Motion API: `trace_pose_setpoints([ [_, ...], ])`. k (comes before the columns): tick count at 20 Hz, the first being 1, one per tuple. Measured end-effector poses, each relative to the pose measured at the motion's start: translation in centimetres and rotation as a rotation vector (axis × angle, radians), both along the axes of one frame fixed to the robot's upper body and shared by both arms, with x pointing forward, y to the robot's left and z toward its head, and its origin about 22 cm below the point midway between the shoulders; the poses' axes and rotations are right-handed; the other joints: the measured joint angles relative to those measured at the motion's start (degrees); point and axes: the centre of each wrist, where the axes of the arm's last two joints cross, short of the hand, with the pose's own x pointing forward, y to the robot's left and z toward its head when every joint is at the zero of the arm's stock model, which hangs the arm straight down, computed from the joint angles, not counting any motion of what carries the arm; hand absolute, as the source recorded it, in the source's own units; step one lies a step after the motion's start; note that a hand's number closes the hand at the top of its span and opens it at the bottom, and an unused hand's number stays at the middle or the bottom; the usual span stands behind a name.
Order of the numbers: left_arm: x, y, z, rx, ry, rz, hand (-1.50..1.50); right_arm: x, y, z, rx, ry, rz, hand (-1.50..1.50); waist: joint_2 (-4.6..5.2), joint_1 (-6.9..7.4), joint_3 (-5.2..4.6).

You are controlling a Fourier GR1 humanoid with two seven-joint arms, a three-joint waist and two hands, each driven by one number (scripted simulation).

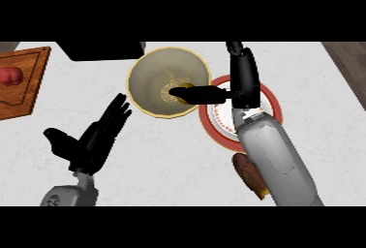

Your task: Pick the lemon from the plate and place it in the bowl

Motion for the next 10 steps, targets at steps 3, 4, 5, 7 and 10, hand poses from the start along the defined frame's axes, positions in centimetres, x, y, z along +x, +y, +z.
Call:
trace_pose_setpoints([
  [3, -0.5, 0.4, -0.5, -0.002, 0.008, 0.019, 0.00, -3.7, -1.3, -0.8, 0.018, -0.031, 0.044, 1.50, -0.29, -1.25, -0.02],
  [4, -0.7, 0.7, -0.6, 0.000, 0.008, 0.028, 0.00, -5.0, -1.8, -1.2, 0.018, -0.038, 0.054, 1.50, -0.39, -1.62, -0.02],
  [5, -0.8, 0.9, -0.6, -0.001, 0.009, 0.033, 0.00, -6.4, -2.3, -1.8, 0.017, -0.041, 0.062, 1.50, -0.45, -1.85, -0.02],
  [7, -1.0, 1.0, -0.6, 0.002, 0.009, 0.039, 0.00, -9.2, -3.4, -2.8, 0.006, -0.049, 0.080, 1.50, -0.50, -2.42, -0.01],
  [10, -1.2, 1.5, -0.6, 0.006, 0.005, 0.056, 0.00, -13.8, -4.9, -4.4, -0.001, -0.036, 0.105, 1.50, -0.51, -3.15, 0.02],
])
